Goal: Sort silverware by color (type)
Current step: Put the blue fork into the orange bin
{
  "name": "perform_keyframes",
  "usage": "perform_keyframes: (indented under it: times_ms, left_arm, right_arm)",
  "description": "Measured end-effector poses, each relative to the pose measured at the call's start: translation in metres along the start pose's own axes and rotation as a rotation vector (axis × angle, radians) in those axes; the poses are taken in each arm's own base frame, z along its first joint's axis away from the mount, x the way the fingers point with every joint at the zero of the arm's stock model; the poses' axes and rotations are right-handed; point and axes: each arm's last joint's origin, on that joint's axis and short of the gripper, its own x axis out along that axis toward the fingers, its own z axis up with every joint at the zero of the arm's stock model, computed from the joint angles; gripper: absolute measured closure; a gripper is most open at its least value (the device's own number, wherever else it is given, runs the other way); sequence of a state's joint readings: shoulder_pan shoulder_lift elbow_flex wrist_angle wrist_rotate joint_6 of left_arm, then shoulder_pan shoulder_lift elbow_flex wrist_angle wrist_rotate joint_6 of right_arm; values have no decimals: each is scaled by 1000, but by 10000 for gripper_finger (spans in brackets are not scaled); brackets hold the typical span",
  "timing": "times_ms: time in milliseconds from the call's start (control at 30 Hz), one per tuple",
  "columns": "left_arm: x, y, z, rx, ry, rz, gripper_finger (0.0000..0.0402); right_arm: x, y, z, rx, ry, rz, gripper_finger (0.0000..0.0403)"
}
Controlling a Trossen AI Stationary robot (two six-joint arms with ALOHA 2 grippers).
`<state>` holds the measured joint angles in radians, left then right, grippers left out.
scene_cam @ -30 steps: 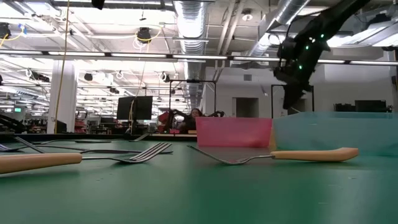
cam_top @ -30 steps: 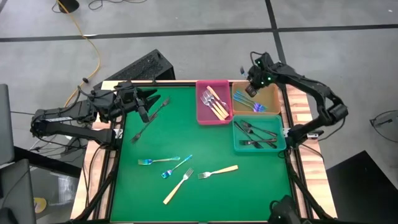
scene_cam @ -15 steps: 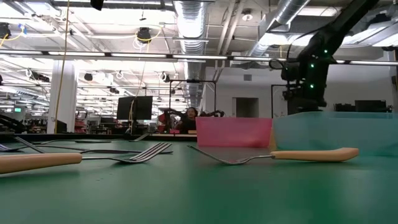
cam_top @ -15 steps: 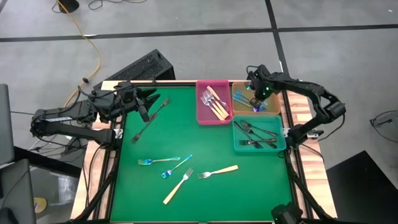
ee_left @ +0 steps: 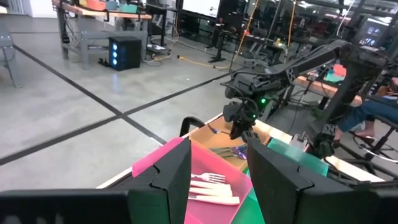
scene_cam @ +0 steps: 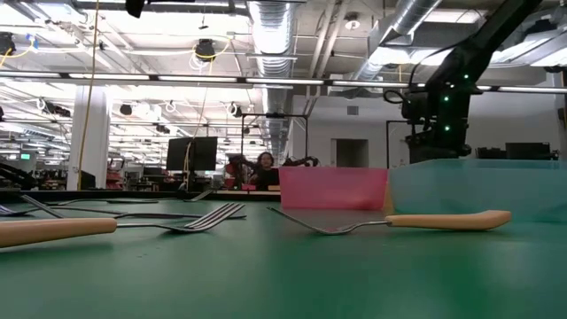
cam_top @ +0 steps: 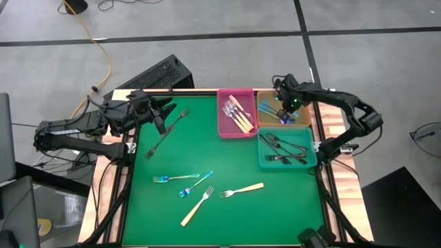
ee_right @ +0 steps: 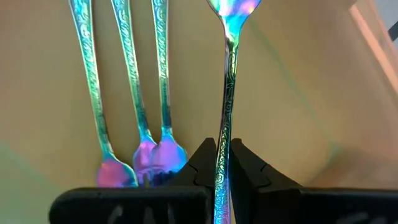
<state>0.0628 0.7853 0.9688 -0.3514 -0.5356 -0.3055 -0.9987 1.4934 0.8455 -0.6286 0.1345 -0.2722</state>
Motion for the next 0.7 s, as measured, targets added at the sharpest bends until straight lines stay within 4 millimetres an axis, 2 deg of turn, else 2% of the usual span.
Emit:
perform_keyframes:
  times_ms: [167,333,700]
  left_arm:
    - [0,0,0,-3,1,0,262]
    - [0,0,0,-3,1,0,262]
    - [0,0,-1,3,13,-4,262]
  right_arm:
    - [8,8,3,38,18,13,362]
    - [21,27,9,-38,65,-4,362]
    - [26,31,15,-39,79,2,362]
